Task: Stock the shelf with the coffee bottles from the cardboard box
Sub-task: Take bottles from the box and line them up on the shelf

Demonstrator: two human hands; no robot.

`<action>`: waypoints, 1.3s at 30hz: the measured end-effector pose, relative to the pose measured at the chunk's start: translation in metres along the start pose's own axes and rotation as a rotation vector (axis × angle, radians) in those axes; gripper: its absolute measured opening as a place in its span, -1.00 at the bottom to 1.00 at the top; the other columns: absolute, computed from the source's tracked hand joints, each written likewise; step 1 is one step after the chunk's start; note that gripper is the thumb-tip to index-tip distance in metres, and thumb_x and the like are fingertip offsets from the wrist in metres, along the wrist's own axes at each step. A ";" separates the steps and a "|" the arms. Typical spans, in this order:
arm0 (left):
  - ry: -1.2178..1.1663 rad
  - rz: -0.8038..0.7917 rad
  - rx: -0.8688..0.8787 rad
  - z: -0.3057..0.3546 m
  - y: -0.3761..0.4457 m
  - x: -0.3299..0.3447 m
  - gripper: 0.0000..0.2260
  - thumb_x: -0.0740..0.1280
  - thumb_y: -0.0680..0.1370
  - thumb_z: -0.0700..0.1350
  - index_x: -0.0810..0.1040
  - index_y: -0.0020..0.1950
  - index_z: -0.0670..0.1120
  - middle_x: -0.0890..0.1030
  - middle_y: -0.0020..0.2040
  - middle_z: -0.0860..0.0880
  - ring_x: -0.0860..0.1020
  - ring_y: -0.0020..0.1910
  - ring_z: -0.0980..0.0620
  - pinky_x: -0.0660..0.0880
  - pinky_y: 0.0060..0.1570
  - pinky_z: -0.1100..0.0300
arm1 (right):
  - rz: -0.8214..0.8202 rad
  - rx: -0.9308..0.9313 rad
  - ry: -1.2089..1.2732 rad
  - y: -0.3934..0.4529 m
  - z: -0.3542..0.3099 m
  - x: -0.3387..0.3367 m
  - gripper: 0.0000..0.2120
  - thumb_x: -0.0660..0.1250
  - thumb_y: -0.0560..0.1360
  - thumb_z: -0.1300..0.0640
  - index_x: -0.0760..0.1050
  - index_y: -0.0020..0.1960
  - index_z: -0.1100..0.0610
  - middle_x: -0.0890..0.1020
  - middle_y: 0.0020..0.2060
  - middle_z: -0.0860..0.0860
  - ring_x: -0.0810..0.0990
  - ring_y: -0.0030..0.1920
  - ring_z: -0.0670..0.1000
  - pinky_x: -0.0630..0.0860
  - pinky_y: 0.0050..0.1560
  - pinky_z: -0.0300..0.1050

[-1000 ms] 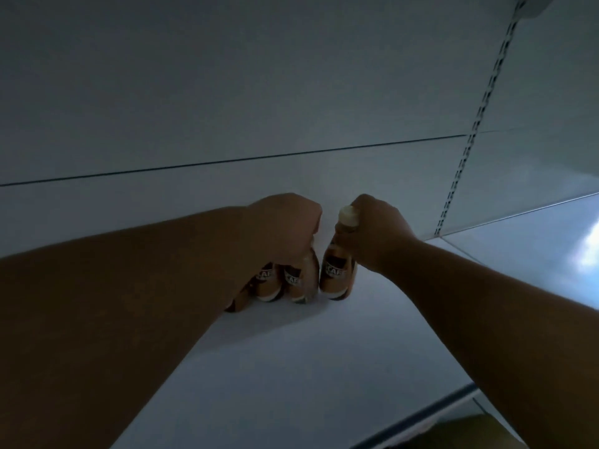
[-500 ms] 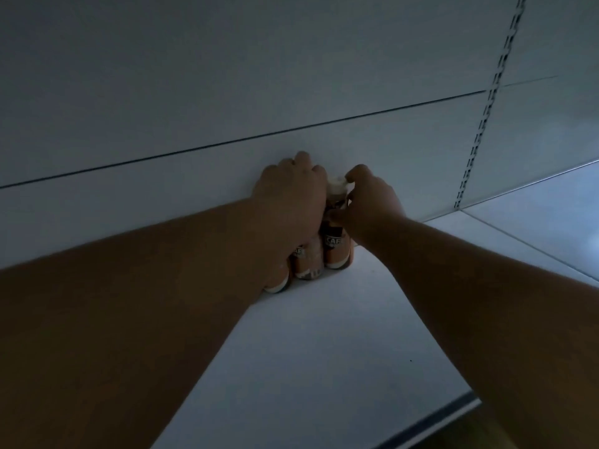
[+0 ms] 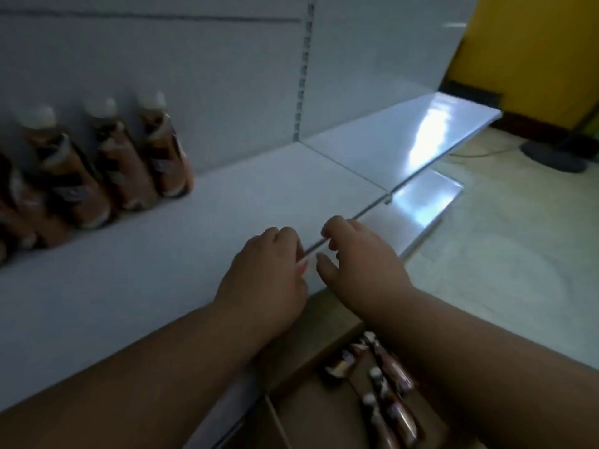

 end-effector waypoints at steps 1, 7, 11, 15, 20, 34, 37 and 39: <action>0.051 -0.018 0.035 0.010 -0.008 0.020 -0.82 0.37 0.46 -0.03 0.39 -0.03 0.07 0.50 -0.04 0.07 0.42 -0.10 0.08 0.31 -0.21 0.20 | -0.027 0.051 -0.014 -0.021 0.017 0.008 -0.74 0.33 0.44 0.02 0.39 0.09 -0.02 0.52 -0.12 -0.06 0.50 -0.19 -0.05 0.43 -0.26 -0.16; 0.043 -0.151 0.336 0.053 -0.063 0.120 -0.77 0.34 0.36 -0.09 0.29 -0.16 0.07 0.38 -0.21 0.05 0.34 -0.22 0.03 0.23 -0.25 0.15 | -0.191 0.381 0.001 -0.124 0.107 0.071 -0.84 0.34 0.43 0.02 0.40 -0.04 -0.04 0.49 -0.19 -0.10 0.48 -0.21 -0.06 0.37 -0.32 -0.16; 0.012 -0.336 0.275 0.051 -0.079 0.187 -0.81 0.31 0.43 0.00 0.35 -0.01 0.11 0.36 -0.11 0.11 0.31 -0.14 0.12 0.30 -0.13 0.19 | -0.247 0.493 0.063 -0.161 0.147 0.110 -0.77 0.23 0.41 -0.12 0.41 -0.02 -0.02 0.51 -0.16 -0.03 0.50 -0.19 -0.01 0.50 -0.22 -0.03; 0.043 -0.464 0.185 0.037 -0.082 0.252 -0.71 0.39 0.43 -0.04 0.43 0.10 0.04 0.46 -0.03 0.06 0.41 -0.07 0.08 0.41 -0.11 0.17 | -0.360 0.554 0.084 -0.182 0.185 0.155 -0.70 0.28 0.39 -0.09 0.42 0.08 -0.01 0.54 -0.05 0.00 0.53 -0.07 0.04 0.51 -0.14 0.00; 0.090 -0.691 0.000 0.014 -0.079 0.329 -0.67 0.40 0.42 -0.04 0.47 0.16 0.00 0.50 0.13 -0.04 0.48 0.09 -0.07 0.50 0.03 -0.01 | -0.602 0.592 0.139 -0.201 0.219 0.222 -0.64 0.38 0.43 0.07 0.42 0.20 0.03 0.54 0.12 0.05 0.54 0.08 0.08 0.51 -0.04 -0.02; 0.373 -0.580 0.045 0.002 -0.042 0.427 -0.54 0.20 0.58 -0.01 0.21 0.44 -0.10 0.38 0.31 -0.24 0.37 0.23 -0.21 0.39 0.11 -0.07 | -0.898 0.494 -0.080 -0.191 0.240 0.256 -0.62 0.34 0.47 0.03 0.43 0.25 0.10 0.53 0.14 0.11 0.54 0.00 0.10 0.51 -0.09 0.04; 0.387 -0.619 -0.101 0.011 -0.037 0.441 -0.52 0.20 0.57 0.07 0.22 0.42 -0.11 0.38 0.30 -0.22 0.38 0.22 -0.19 0.39 0.07 -0.06 | -0.798 0.502 -0.045 -0.174 0.258 0.220 -0.50 0.41 0.39 -0.08 0.40 0.27 0.02 0.54 -0.11 0.00 0.49 -0.17 0.02 0.47 -0.24 -0.07; 0.280 -0.700 -0.266 0.016 -0.032 0.450 -0.43 0.30 0.52 0.09 0.18 0.44 -0.08 0.33 0.33 -0.20 0.35 0.25 -0.20 0.39 0.13 -0.12 | -0.758 0.506 -0.022 -0.169 0.267 0.206 -0.39 0.39 0.41 -0.08 0.29 0.40 -0.04 0.51 -0.20 -0.03 0.52 -0.22 0.01 0.44 -0.34 -0.14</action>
Point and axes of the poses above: each hand's wrist, its own y-axis towards the middle knuckle, its own x-axis out of the palm, z = x × y, the point moved 1 cm from there along y, towards the middle knuckle
